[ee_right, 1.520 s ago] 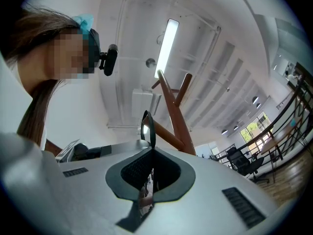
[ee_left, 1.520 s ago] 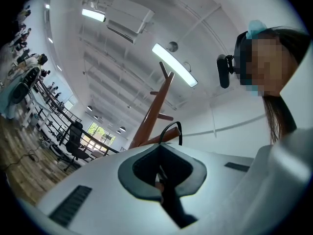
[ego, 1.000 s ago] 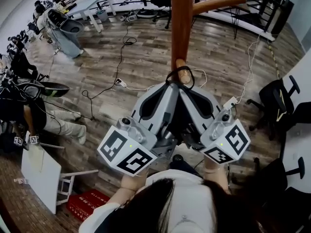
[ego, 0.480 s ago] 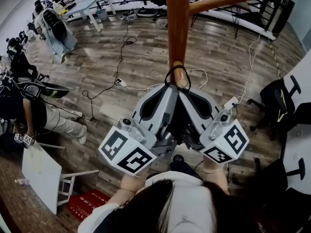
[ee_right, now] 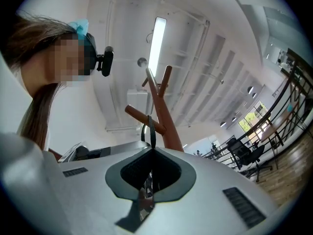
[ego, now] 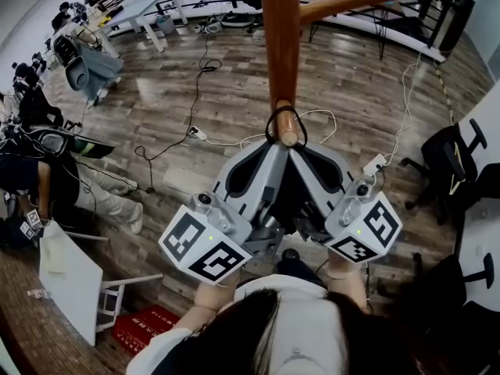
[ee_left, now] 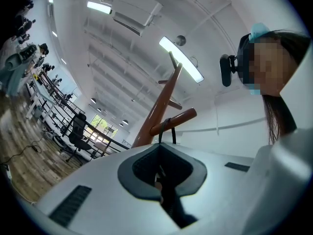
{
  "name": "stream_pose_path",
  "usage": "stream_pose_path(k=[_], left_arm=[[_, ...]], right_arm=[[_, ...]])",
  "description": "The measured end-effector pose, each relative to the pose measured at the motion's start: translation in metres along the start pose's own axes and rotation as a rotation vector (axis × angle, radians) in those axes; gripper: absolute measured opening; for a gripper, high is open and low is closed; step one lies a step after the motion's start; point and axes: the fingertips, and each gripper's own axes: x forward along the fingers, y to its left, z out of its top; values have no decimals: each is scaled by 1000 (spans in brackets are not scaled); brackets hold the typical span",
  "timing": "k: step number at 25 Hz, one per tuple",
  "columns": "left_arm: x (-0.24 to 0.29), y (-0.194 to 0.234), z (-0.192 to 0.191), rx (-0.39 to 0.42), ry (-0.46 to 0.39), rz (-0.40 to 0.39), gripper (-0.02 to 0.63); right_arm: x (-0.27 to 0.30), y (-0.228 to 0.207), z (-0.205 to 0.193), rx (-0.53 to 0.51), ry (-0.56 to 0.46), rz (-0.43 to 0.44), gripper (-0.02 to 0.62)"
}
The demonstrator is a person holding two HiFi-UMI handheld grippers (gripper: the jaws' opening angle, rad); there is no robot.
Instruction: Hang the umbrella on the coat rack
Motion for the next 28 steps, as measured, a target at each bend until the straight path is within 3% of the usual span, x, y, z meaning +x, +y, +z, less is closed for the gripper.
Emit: stream_pose_path(k=[15,28], left_arm=[[-8,-16,-7,-5,9,-55,8],[-23,-27,-14,-18,17,-57,8]], right_arm=[[-19,8,3,-4,-13,-11,37],[-31,16,3,-20,-9,-44,38]])
